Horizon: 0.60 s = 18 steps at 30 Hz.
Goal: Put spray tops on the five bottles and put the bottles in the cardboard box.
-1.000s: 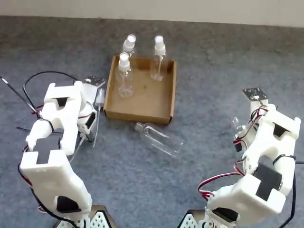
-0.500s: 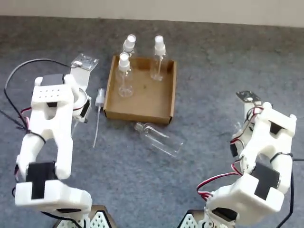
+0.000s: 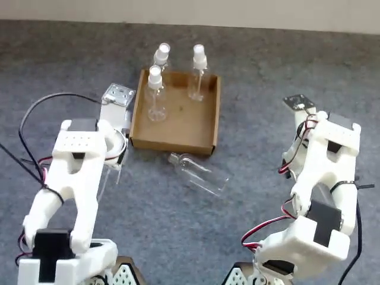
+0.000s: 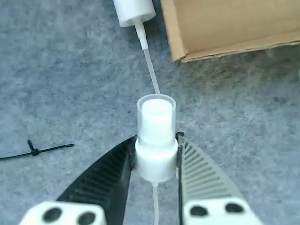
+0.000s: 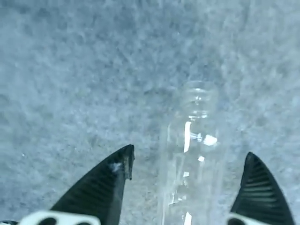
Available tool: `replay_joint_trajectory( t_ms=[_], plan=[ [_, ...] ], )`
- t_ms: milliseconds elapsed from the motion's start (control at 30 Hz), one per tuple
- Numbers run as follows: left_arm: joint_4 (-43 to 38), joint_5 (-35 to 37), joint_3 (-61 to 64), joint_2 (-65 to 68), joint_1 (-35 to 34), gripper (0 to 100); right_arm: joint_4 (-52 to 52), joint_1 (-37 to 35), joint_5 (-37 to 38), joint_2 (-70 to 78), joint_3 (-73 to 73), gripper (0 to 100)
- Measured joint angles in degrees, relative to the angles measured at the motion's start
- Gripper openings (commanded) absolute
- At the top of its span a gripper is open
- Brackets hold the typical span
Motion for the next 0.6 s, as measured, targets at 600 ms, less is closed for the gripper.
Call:
replay_joint_trajectory(
  t_ms=[600],
  plan=[
    [-0.9,0.3,0.8,-2.9,0.1,0,-4.0,0.0,-0.4,7.4,0.0,11.8]
  ],
)
